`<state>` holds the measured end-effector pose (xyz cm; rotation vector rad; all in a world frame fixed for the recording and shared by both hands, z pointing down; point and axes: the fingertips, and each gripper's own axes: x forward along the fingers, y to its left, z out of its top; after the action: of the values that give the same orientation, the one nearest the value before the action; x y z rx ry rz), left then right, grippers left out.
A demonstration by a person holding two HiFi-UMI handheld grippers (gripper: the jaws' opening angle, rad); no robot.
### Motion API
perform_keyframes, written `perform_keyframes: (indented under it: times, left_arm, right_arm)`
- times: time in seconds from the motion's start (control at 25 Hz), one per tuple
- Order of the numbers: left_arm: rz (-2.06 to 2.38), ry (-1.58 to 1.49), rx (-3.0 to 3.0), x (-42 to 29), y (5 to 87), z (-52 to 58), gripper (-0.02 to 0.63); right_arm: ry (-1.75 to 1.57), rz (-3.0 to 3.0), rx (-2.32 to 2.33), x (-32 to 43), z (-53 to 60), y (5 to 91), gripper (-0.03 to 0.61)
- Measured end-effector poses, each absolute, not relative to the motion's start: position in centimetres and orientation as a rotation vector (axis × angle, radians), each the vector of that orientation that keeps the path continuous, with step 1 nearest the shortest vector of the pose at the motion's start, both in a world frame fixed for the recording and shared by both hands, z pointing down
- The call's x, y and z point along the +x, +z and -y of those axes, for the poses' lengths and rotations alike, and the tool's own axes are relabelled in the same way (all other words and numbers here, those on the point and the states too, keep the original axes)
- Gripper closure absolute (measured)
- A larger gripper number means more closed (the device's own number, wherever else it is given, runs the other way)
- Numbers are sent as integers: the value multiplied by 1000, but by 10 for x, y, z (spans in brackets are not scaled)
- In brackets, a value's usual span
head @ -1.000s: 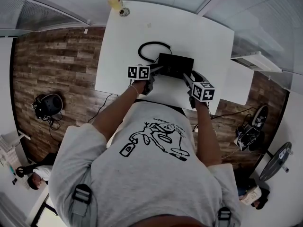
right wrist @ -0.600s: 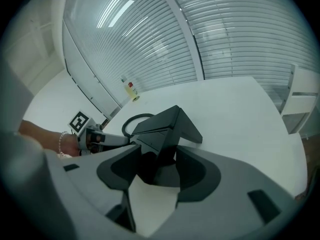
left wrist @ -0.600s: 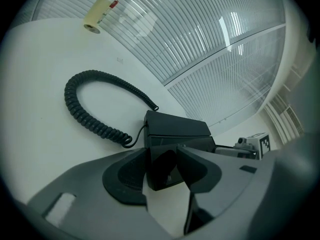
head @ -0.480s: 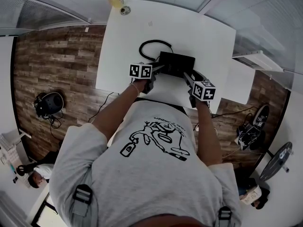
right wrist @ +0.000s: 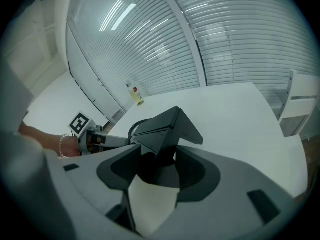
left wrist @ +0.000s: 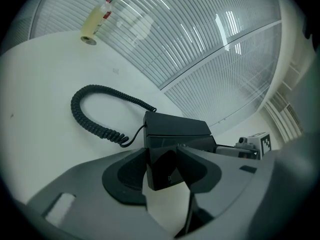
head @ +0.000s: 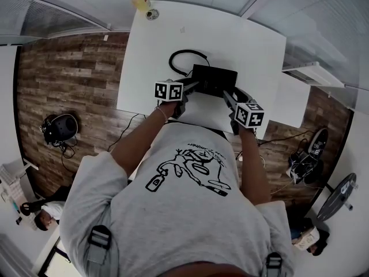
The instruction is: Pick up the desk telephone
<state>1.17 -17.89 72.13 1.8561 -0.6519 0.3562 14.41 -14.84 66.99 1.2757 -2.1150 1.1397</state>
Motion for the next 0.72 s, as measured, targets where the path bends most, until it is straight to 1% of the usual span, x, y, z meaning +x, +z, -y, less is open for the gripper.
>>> perform_keyframes:
  times: [0.4,0.72]
  left_arm:
    - [689,333,1909,5,665,188,440]
    - [699,273,1940,-1,607,190,439]
  right_arm:
    - [1126,2160,1296,139,152,616,379]
    - [1070,2193,1340,132,156,551,379]
